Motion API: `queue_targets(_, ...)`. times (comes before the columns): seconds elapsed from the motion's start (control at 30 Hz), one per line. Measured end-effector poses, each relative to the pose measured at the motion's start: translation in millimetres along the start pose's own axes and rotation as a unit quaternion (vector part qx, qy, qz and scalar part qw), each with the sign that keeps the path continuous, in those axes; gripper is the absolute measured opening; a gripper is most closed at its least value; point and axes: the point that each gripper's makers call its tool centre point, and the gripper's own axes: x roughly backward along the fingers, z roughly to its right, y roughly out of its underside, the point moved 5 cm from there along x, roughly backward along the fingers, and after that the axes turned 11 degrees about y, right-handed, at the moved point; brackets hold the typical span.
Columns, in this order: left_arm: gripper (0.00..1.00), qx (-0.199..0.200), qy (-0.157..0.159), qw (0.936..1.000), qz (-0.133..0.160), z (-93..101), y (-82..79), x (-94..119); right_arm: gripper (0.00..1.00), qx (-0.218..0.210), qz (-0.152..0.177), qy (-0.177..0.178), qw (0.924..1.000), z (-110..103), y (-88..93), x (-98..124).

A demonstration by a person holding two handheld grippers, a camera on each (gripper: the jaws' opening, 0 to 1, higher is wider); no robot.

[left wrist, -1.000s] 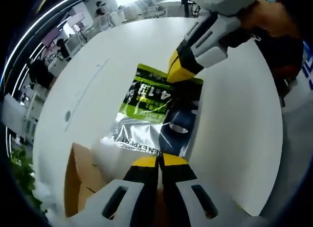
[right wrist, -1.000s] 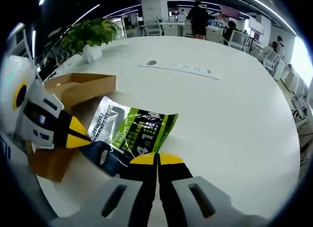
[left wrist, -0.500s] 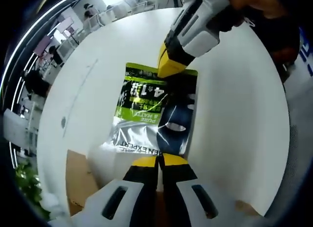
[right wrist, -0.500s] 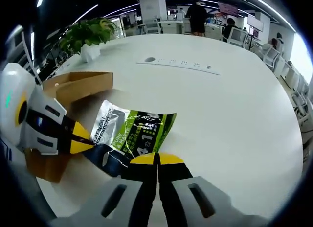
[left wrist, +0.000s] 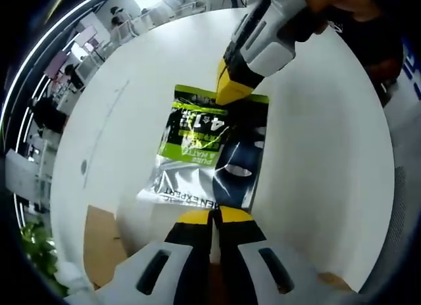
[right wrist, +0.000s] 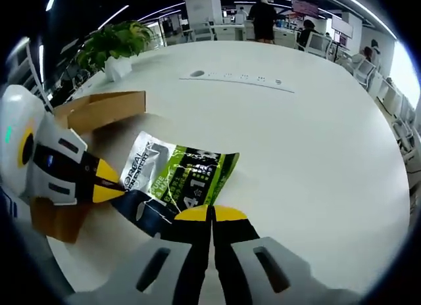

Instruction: Operate the shoe box by opening the lid, removing the specified soft item, and placing it in the target area until the item is outside and the box remains undamaged.

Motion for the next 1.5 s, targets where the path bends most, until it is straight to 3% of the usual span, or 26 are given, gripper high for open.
queue_targets(0.23, 0.04, -0.031, -0.018, 0.9993, -0.015, 2.5, 2.5, 7.7, 0.00, -0.001, -0.002, 0.009, 1.0000, -0.7, 0.9, -2.5)
queue_targets(0.63, 0.08, -0.016, -0.011, 0.9998, -0.003, 11.3, 2.1, 21.3, 0.00, -0.002, -0.007, 0.005, 1.0000, -2.8, 3.5, -2.9)
queue_targets(0.8, 0.10, 0.015, 0.007, 0.9992, 0.036, 21.3, -8.4, 29.4, 0.00, 0.002, -0.005, 0.005, 1.0000, -3.5, 5.8, -2.4)
queue_targets(1.17, 0.12, 0.064, 0.014, 0.9937, 0.091, 26.1, -9.0, 52.5, 0.01, 0.013, -0.003, 0.005, 0.9999, -4.2, 5.9, -3.6)
queue_targets(1.5, 0.15, 0.110, 0.024, 0.9827, 0.147, 28.6, -4.3, 83.1, 0.04, 0.034, -0.001, -0.001, 0.9994, -6.2, 5.5, -0.4)
